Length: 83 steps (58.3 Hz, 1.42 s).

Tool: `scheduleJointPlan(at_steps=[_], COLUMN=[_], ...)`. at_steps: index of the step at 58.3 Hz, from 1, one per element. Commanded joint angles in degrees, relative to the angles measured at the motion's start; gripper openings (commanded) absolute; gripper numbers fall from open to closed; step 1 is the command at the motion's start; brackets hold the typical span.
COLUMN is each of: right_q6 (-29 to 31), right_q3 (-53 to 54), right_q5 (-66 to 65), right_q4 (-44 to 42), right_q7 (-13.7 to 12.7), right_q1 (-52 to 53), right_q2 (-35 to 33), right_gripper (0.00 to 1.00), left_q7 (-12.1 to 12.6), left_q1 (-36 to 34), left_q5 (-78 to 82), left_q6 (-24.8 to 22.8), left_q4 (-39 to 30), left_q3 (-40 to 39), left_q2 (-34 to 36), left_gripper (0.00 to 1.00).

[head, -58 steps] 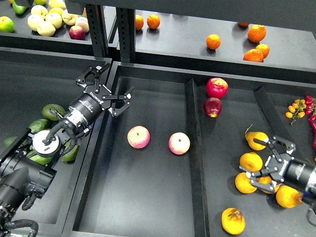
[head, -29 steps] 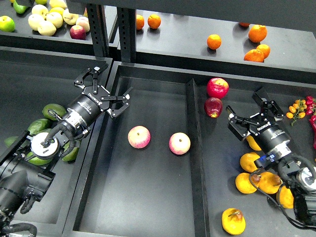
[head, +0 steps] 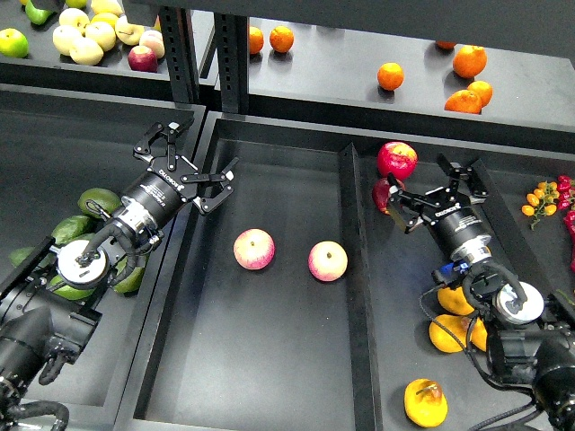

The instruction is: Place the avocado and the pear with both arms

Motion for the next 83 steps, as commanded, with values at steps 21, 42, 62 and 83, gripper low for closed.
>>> scheduleJointPlan(at_steps=[21, 42, 62, 83], right_q6=[0.0, 0.0, 0.0, 0.0], right_q3=[2.2, 3.8, 3.8, 4.0], right_q5=[-20.0, -20.4, -20.6, -20.6], right_q4=[-1.1, -1.1, -0.7, -0.7], right_q7=[2.7, 2.7, 2.8, 2.8], right_q1=[3.7, 3.8, 3.8, 3.8], right_q2=[0.0, 0.0, 0.0, 0.0], right_gripper=[0.99, 0.99, 0.99, 0.99], left_q7=[-2.2, -2.2, -2.3, -2.2], left_q1=[-6.9, -7.3, -7.4, -7.4], left_q5=[0.0, 0.0, 0.0, 0.0], left_q6=[-0.3, -0.3, -0.3, -0.3], left_q4=[8.6, 8.6, 8.6, 8.3], left_q3=[-0.3, -0.3, -0.3, -0.3], left_q2=[0.0, 0.0, 0.0, 0.0], left_gripper=[0.99, 0.99, 0.99, 0.99])
